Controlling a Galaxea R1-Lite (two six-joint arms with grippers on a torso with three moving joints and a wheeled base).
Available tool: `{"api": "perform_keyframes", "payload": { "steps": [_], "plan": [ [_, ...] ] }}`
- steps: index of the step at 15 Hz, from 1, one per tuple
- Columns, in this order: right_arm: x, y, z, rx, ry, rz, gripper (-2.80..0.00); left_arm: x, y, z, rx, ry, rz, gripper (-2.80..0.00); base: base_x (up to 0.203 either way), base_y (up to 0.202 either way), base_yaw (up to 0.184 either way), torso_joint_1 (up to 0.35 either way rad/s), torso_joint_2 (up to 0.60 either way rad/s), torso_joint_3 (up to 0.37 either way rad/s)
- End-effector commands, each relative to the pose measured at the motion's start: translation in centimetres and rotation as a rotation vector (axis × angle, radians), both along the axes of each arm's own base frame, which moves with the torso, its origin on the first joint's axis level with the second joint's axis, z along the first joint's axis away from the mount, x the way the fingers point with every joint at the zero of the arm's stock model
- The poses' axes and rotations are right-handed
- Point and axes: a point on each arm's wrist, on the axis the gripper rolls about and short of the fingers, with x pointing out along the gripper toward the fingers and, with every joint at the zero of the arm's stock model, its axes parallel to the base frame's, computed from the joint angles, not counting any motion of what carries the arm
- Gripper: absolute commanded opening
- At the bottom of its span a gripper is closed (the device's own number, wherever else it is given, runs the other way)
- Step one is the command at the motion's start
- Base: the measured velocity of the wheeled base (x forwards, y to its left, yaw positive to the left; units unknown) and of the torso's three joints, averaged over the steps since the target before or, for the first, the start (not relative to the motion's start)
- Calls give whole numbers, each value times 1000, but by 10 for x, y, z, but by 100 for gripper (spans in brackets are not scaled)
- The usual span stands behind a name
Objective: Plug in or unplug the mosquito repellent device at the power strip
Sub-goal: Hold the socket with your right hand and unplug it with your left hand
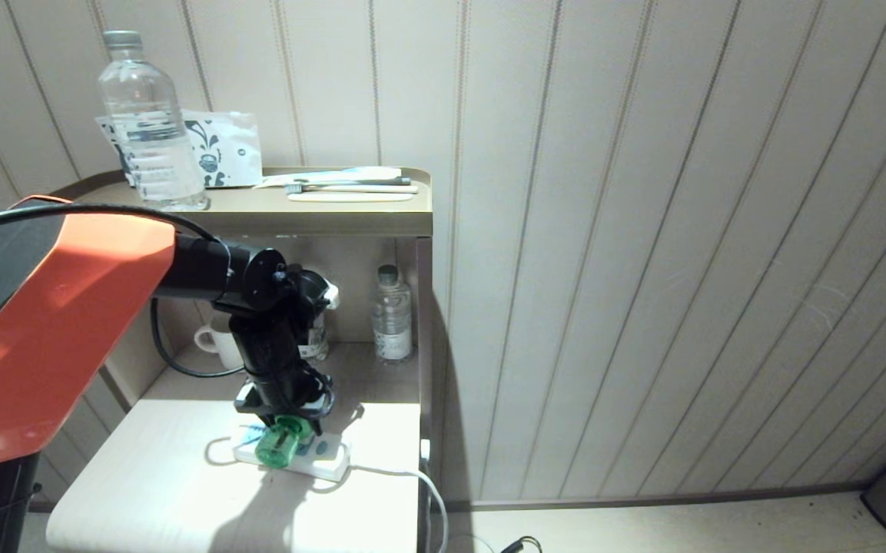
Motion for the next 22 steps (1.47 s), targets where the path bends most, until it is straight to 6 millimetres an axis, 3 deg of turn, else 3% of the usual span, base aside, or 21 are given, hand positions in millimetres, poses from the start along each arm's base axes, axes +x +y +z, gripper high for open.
{"api": "perform_keyframes", "payload": {
  "steps": [1,10,22],
  "plan": [
    [0,0,0,0,0,0,-280,0,0,-1,4,4,3,-280,0,0,0,0,0,0],
    [0,0,0,0,0,0,-280,-13,5,24,-22,-25,0,-280,0,0,0,0,0,0],
    [0,0,0,0,0,0,-280,-25,9,20,-29,13,0,-280,0,0,0,0,0,0]
  ]
}}
